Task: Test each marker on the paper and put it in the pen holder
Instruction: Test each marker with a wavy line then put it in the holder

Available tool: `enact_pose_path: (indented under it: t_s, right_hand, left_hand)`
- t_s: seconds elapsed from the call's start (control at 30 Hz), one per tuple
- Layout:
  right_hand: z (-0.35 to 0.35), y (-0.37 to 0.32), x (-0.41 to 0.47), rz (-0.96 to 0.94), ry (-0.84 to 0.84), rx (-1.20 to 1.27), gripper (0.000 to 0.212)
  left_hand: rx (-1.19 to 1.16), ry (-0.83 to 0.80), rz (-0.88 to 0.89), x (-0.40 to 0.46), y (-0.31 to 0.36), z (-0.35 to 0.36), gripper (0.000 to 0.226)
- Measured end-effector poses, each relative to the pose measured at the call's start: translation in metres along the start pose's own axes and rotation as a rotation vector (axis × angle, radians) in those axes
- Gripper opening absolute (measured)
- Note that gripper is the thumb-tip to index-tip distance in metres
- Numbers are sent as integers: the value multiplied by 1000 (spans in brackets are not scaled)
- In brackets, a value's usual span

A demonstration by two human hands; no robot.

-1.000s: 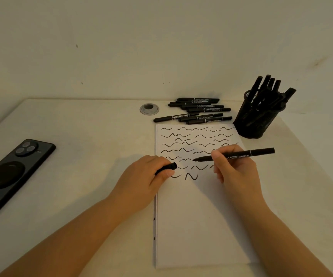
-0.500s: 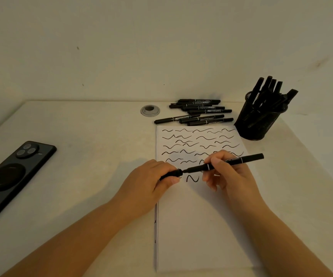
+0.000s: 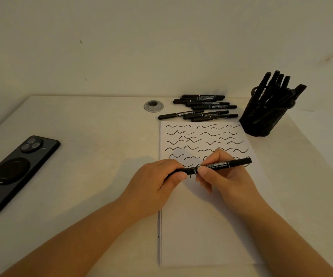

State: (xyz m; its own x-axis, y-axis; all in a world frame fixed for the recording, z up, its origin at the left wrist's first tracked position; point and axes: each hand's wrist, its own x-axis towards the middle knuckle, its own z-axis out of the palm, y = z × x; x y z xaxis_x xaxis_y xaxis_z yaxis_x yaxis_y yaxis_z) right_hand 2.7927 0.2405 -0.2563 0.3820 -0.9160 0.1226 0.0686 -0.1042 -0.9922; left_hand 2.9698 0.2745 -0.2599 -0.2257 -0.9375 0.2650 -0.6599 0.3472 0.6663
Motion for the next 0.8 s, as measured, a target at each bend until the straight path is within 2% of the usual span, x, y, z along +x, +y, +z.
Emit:
enact_pose_path:
  t_s: [0.07,0.3,0.53,0.67,0.8]
  right_hand:
    - [0,-2,0,-13,-6,19,10]
    - [-1,-2,-4,-52,-56,37,18]
    - [-3,-5,-5,-80,-106,25,11]
    - [-3,-6,-5,-73,-107,20,10]
    - [-2,-5,-4,-56,-62,22,12]
  left_hand:
    - [-42,20,-3,-2,0,1,39]
    - [-132,38,-16,-5,2,3,35]
    - [-238,-27,-45,-5,6,3,24]
    - [-227,-26,-24,-5,5,3,25]
    - [-195,51,-10,-4,2,4,29]
